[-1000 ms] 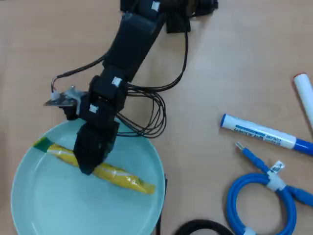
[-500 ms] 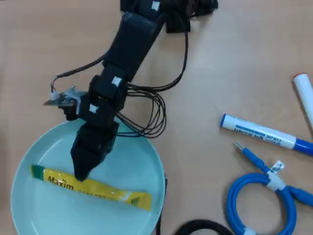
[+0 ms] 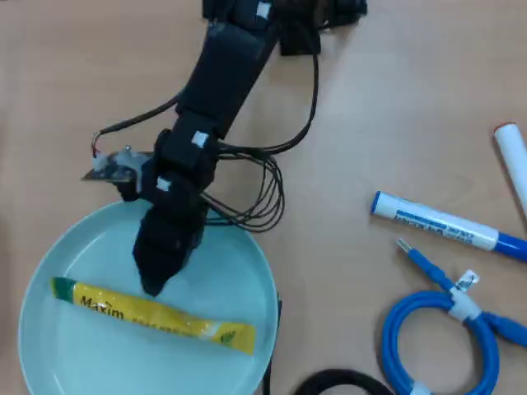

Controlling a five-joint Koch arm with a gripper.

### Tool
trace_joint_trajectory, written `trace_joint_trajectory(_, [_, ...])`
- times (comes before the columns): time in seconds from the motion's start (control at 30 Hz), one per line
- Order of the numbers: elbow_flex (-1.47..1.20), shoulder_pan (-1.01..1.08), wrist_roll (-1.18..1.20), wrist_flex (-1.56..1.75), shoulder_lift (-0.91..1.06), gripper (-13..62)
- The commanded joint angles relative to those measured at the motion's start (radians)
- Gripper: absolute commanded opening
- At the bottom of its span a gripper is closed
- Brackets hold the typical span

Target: Pick up the yellow coffee stick, then put it in the green bowl

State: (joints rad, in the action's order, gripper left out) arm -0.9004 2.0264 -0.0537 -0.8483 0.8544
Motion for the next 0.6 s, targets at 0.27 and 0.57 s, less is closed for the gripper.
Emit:
trace_joint_trajectory(0.27, [-0.074, -0.132, 0.035, -0.314, 0.249, 21.6])
trace_joint_trajectory(0.57, [-0.437, -0.176, 0.041, -0.189, 0.548, 22.0])
